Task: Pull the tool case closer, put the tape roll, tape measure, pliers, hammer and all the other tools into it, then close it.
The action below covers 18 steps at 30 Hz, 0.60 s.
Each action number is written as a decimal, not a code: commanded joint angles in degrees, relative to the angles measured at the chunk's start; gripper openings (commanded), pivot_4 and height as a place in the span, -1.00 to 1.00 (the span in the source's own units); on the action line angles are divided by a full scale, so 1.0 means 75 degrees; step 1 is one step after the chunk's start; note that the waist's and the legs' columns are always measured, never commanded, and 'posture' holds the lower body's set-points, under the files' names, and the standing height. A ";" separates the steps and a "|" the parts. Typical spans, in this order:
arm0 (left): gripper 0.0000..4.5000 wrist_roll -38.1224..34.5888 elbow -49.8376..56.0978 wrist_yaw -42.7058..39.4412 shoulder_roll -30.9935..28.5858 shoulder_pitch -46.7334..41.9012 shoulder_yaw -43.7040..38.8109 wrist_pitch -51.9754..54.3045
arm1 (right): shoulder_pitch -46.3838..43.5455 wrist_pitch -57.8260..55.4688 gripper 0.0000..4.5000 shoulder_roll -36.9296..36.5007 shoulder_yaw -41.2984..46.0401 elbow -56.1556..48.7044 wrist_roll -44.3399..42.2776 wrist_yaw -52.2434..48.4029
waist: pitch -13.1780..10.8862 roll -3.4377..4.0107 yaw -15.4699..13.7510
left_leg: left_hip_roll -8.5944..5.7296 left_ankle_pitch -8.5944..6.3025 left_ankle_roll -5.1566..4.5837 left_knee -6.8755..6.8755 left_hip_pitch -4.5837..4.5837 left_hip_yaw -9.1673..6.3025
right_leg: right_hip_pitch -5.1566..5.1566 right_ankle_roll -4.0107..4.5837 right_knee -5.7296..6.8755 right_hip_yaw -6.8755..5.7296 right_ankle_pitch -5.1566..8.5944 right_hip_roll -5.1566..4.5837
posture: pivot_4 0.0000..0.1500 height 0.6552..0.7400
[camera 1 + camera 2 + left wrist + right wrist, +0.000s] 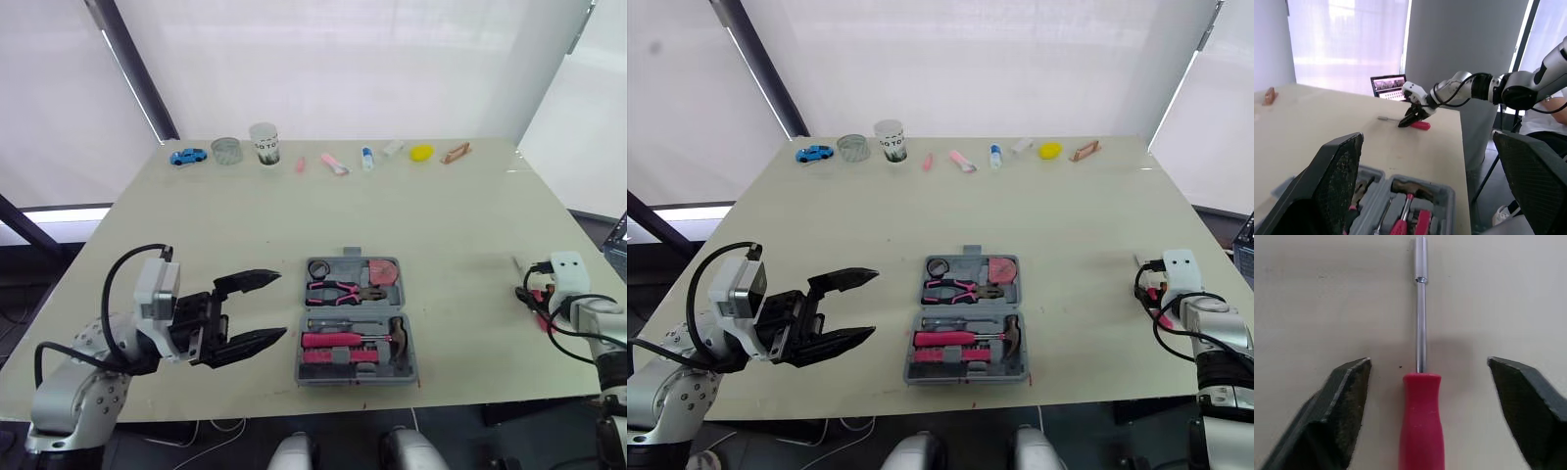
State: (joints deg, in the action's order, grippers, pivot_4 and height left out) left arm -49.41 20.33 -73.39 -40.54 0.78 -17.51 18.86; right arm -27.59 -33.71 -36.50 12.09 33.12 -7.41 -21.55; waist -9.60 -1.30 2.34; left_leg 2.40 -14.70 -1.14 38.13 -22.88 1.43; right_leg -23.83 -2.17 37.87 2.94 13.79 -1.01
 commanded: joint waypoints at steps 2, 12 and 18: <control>1.00 -0.0115 0.0321 0.0108 -0.0024 0.0073 -0.0137 0.0002 | 0.0002 -0.0068 -0.33 -0.0076 0.0118 -0.0071 -0.0015 0.0050 | 0.0000 0.0000 -0.0006 | 0.0000 0.0000 0.0000 0.0001 0.0000 0.0000 | 0.0000 0.0000 0.0001 0.0000 0.0000 0.0000 | 1.00 1.00; 1.00 -0.0006 0.0281 0.0304 0.0117 0.0243 -0.0107 -0.0122 | 0.1142 -0.1389 -0.85 0.0502 0.0498 -0.2944 -0.0863 0.0107 | 0.0000 0.0000 0.0003 | 0.0001 0.0000 0.0000 0.0003 0.0000 -0.0008 | 0.0002 0.0000 0.0004 -0.0006 0.0000 0.0001 | 1.00 1.00; 1.00 -0.0005 0.0321 0.0332 0.0102 0.0372 -0.0140 -0.0122 | 0.1989 -0.3020 -0.85 0.1781 0.0350 -0.5977 -0.1230 0.1075 | -0.0006 0.0015 -0.0006 | 0.0013 0.0000 0.0000 0.0002 0.0002 -0.0020 | -0.0003 0.0001 0.0010 -0.0004 0.0001 0.0010 | 1.00 1.00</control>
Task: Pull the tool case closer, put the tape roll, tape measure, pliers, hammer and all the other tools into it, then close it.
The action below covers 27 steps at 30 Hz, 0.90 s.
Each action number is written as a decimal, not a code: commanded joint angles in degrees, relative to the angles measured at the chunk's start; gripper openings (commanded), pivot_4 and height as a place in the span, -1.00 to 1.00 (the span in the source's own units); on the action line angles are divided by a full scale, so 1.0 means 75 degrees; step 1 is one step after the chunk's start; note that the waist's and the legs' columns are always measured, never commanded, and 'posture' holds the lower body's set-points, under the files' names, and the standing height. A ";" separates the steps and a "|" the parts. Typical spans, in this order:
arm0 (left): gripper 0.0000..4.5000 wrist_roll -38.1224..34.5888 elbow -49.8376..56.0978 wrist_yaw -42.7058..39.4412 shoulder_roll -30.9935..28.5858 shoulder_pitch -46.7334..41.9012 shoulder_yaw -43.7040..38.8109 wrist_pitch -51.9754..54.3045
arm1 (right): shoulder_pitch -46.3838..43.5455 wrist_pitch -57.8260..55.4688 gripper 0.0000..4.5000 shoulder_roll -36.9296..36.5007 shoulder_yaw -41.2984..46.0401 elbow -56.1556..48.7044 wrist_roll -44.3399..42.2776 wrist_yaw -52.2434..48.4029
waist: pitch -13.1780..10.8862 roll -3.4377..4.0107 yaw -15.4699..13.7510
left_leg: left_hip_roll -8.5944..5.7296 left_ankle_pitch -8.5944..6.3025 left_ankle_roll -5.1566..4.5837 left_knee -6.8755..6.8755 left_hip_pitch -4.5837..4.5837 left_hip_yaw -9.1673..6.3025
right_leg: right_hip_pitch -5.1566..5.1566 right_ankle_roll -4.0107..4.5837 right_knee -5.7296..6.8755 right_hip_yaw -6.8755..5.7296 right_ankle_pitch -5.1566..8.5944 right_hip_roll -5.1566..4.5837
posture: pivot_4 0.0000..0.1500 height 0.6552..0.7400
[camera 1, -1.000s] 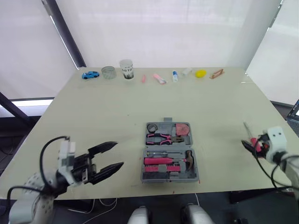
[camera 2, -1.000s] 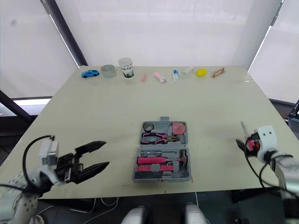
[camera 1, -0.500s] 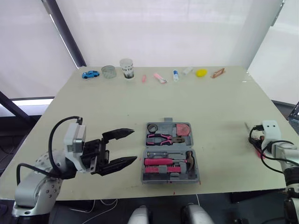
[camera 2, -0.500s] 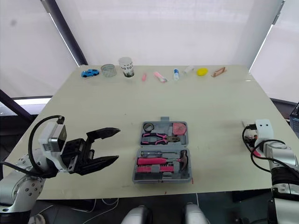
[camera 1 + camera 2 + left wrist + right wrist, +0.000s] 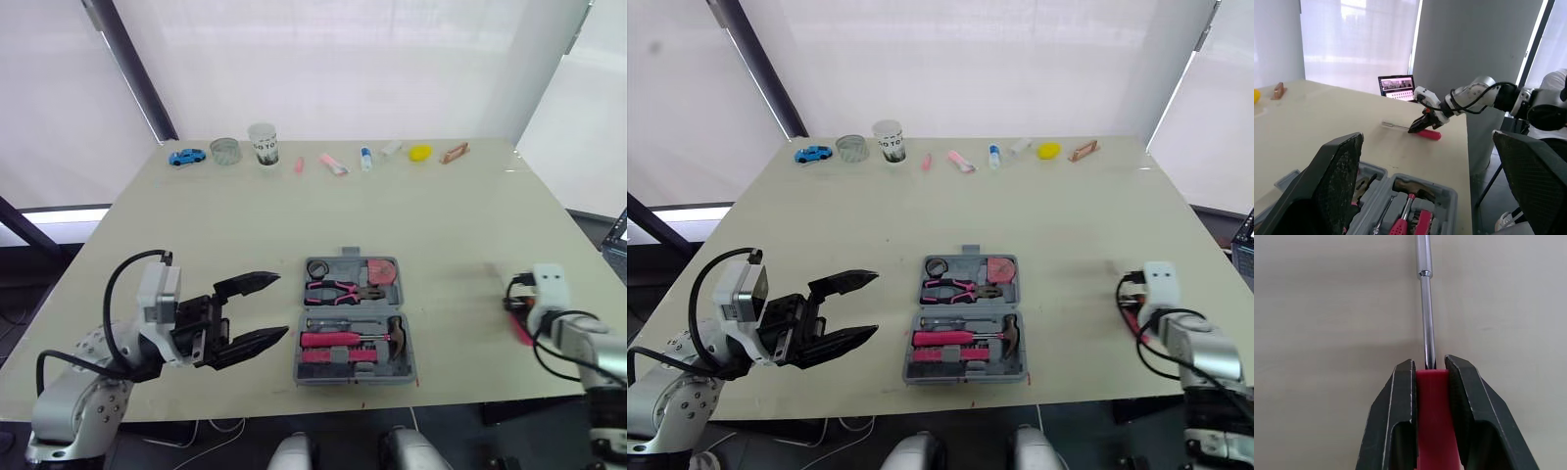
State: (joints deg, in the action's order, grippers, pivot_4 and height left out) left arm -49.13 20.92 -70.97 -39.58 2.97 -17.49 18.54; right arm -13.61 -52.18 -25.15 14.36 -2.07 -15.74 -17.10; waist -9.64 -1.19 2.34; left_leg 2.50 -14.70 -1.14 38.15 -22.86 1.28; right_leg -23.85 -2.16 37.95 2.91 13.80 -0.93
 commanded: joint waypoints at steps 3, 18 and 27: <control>1.00 -0.0052 0.0277 0.0021 -0.0042 0.0156 -0.0170 -0.0072 | 0.0369 -0.1073 -0.85 0.0775 -0.0152 -0.2146 -0.0055 0.0929 | 0.0000 0.0000 -0.0014 | -0.0002 0.0000 0.0000 0.0000 -0.0003 -0.0003 | -0.0001 0.0000 -0.0003 -0.0001 0.0001 -0.0006 | 1.00 1.00; 1.00 -0.0059 0.0379 0.0026 -0.0184 0.0436 -0.0335 -0.0063 | 0.1321 -0.1654 -0.85 0.1714 -0.1079 -0.3376 0.0396 0.1818 | 0.0000 0.0000 -0.0006 | -0.0005 0.0000 0.0001 0.0000 -0.0005 -0.0003 | -0.0006 0.0017 -0.0004 -0.0002 0.0014 -0.0009 | 1.00 1.00; 1.00 -0.0074 0.0483 0.0075 -0.0163 0.0595 -0.0404 -0.0048 | 0.1438 -0.1426 0.21 0.1607 -0.0733 -0.3239 0.0062 0.1223 | 0.0002 -0.0004 -0.0004 | -0.0005 0.0000 0.0001 -0.0001 -0.0004 -0.0004 | -0.0006 0.0019 -0.0005 -0.0004 0.0019 -0.0009 | 1.00 1.00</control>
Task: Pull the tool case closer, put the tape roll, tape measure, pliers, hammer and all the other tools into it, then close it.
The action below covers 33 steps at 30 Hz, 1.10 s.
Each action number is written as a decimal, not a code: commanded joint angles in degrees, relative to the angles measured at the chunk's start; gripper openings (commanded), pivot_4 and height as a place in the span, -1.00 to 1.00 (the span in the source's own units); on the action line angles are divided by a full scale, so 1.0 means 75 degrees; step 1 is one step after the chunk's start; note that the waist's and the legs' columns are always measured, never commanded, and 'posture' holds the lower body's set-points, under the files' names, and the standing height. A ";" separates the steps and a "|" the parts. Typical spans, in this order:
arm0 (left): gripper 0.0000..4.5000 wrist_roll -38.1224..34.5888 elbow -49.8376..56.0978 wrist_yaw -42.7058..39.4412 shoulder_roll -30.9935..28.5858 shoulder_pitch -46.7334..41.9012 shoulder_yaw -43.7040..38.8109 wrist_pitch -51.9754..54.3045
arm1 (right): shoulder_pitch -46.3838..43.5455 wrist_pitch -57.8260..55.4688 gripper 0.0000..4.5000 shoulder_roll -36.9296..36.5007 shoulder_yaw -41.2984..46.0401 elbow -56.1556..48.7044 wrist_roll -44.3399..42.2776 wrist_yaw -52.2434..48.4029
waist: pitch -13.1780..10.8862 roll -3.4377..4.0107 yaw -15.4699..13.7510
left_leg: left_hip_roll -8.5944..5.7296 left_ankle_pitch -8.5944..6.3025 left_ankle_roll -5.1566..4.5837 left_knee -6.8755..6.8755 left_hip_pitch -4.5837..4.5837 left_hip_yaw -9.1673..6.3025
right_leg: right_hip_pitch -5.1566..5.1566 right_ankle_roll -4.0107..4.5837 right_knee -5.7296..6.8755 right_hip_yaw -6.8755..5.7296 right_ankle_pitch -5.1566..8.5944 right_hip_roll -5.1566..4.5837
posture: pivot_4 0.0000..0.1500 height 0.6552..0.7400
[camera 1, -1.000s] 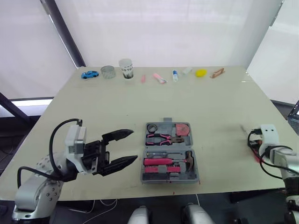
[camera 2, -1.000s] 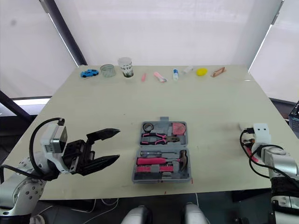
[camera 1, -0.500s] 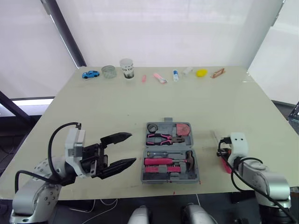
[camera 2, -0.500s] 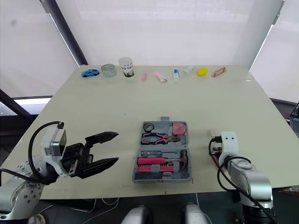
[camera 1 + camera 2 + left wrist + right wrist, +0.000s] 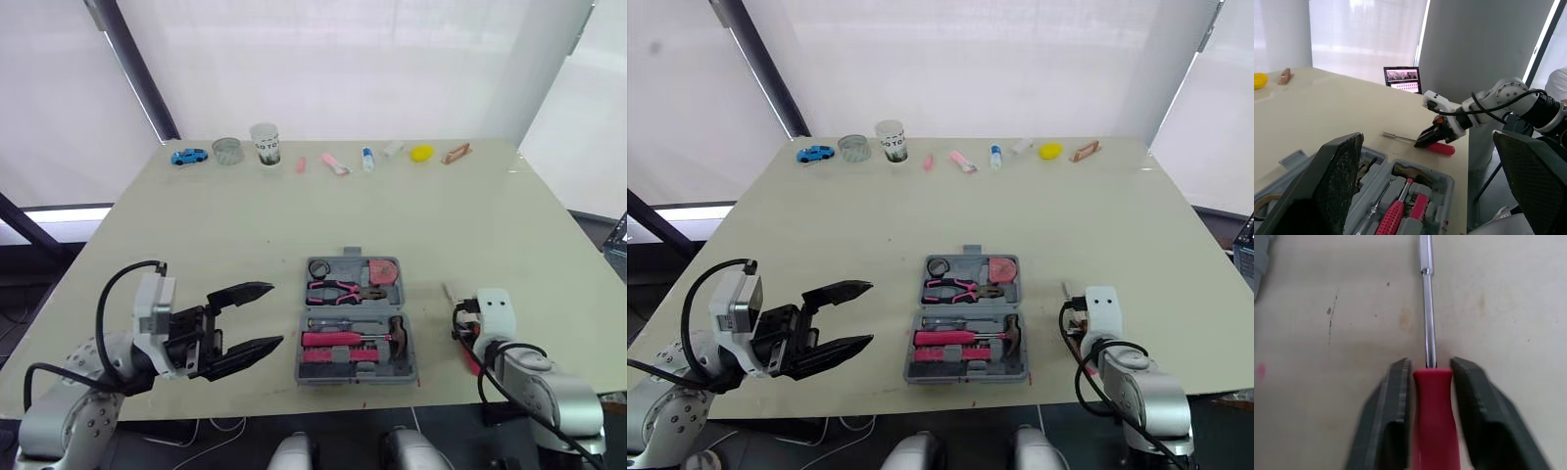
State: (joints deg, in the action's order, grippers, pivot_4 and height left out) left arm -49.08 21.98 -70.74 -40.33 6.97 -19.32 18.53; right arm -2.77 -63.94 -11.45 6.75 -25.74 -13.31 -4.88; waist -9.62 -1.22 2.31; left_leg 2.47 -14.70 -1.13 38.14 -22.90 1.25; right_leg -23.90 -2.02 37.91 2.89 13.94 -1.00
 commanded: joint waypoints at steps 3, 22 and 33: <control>1.00 -0.0074 0.0344 0.0044 -0.0037 0.0103 -0.0167 -0.0057 | -0.0449 -0.0367 0.91 -0.1089 0.0727 -0.0201 -0.1064 -0.1512 | -0.0004 0.0004 -0.0001 | -0.0002 0.0000 0.0000 0.0002 0.0000 0.0001 | -0.0001 -0.0004 -0.0002 0.0015 0.0004 -0.0005 | 1.00 1.00; 1.00 -0.0142 0.0432 0.0055 0.0080 0.0379 -0.0216 -0.0095 | -0.4057 0.8181 0.96 -0.6094 -0.2762 0.5624 -0.0256 -1.1667 | -0.0059 0.0008 0.0009 | 0.0002 -0.0001 -0.0002 0.0011 0.0012 0.0025 | 0.0012 -0.0025 -0.0011 -0.0007 0.0001 -0.0001 | 1.00 1.00; 1.00 -0.0282 0.0589 0.0053 -0.0012 0.0676 -0.0507 -0.0020 | -0.8150 1.7571 0.96 -0.3852 -0.6751 1.2181 0.2923 -1.1682 | -0.0084 0.0019 0.0094 | 0.0018 0.0001 0.0001 0.0012 0.0014 0.0030 | 0.0007 -0.0003 0.0004 -0.0004 -0.0016 0.0001 | 1.00 1.00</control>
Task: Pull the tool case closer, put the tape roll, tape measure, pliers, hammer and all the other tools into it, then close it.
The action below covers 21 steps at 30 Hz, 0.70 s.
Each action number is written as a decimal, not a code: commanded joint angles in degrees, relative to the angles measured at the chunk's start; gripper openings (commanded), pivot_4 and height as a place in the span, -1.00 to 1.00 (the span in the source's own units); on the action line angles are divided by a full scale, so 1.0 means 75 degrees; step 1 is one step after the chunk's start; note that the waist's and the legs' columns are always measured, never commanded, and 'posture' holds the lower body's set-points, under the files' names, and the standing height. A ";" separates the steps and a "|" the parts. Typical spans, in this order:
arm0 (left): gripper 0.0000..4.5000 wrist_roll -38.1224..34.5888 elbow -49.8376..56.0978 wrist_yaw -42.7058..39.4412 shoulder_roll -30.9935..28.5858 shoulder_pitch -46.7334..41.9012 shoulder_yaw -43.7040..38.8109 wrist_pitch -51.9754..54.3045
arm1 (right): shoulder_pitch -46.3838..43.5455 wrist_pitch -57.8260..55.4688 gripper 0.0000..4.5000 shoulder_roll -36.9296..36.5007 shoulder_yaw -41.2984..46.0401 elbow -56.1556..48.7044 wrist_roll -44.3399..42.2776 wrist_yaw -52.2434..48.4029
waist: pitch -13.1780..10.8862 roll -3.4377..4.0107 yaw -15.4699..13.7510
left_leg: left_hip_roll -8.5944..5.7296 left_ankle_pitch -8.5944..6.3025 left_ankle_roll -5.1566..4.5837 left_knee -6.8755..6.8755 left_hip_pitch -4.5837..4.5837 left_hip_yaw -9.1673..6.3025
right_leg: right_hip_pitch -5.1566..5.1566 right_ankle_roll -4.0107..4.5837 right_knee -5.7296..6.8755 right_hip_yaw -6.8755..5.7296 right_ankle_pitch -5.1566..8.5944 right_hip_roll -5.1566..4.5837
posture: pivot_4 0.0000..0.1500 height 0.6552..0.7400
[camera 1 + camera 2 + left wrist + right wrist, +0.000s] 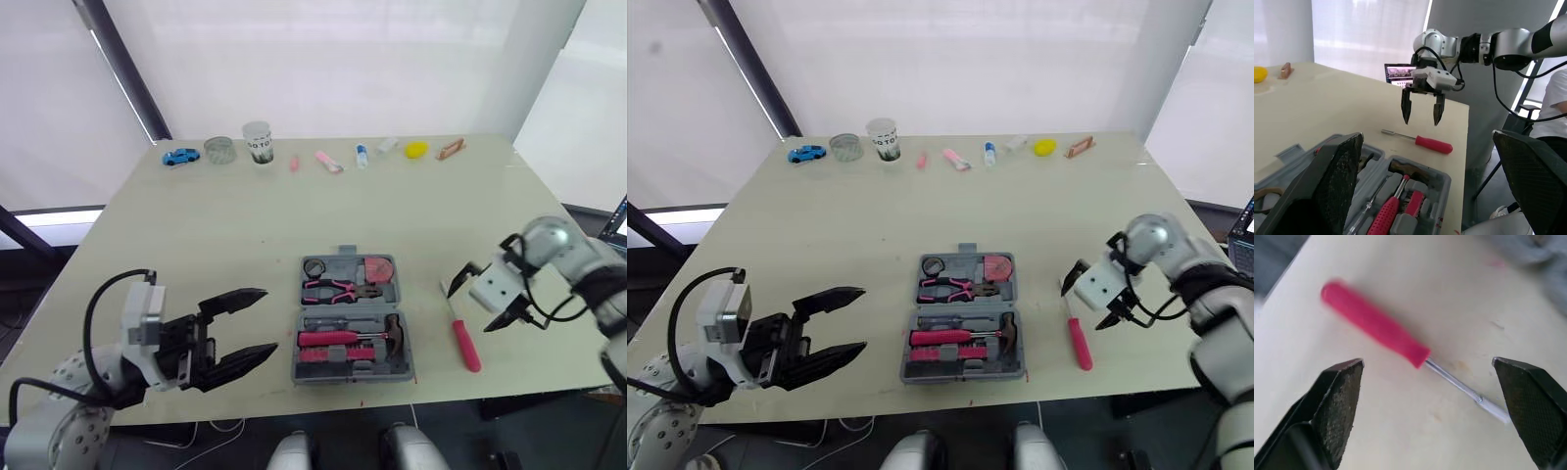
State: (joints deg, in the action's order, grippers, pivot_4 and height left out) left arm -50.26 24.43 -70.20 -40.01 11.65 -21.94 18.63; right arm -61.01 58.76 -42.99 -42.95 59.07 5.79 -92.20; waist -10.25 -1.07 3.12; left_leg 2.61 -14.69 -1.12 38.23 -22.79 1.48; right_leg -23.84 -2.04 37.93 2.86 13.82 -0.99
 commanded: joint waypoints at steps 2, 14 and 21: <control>1.00 -0.0123 0.0317 0.0010 -0.0036 0.0107 -0.0174 -0.0045 | -0.0530 0.1765 0.96 0.0580 -0.0204 0.1293 0.0688 -0.0040 | -0.0001 0.0002 -0.0075 | 0.0010 0.0000 0.0001 -0.0001 -0.0002 -0.0013 | 0.0000 -0.0001 -0.0002 0.0001 -0.0001 -0.0008 | 1.00 1.00; 1.00 -0.0293 0.0052 -0.1067 -0.0575 0.0404 -0.0514 -0.0045 | -0.0852 0.2280 0.96 0.1078 -0.0447 0.2036 0.3057 0.1463 | -0.0011 0.0020 -0.0103 | -0.0022 0.0003 0.0006 0.0001 0.0007 -0.0030 | 0.0004 0.0022 0.0007 -0.0014 0.0012 -0.0036 | 1.00 1.00; 1.00 -0.0043 -0.0406 -0.1620 -0.0800 0.0127 -0.0373 -0.0171 | -0.1066 0.2162 0.74 0.1160 -0.0560 0.2224 0.4050 0.2593 | -0.0011 0.0020 -0.0093 | -0.0025 0.0003 0.0006 0.0001 0.0008 -0.0031 | 0.0003 0.0022 0.0008 -0.0011 0.0012 -0.0035 | 1.00 1.00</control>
State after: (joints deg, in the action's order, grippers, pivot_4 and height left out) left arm -50.82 21.63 -81.19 -45.39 12.99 -24.22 18.23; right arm -67.68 74.75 -34.08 -46.85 75.42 34.69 -74.42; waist -10.33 -0.92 2.42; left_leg 2.41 -14.67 -1.08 38.24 -22.73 1.25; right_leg -23.82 -1.88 37.99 2.77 13.91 -1.25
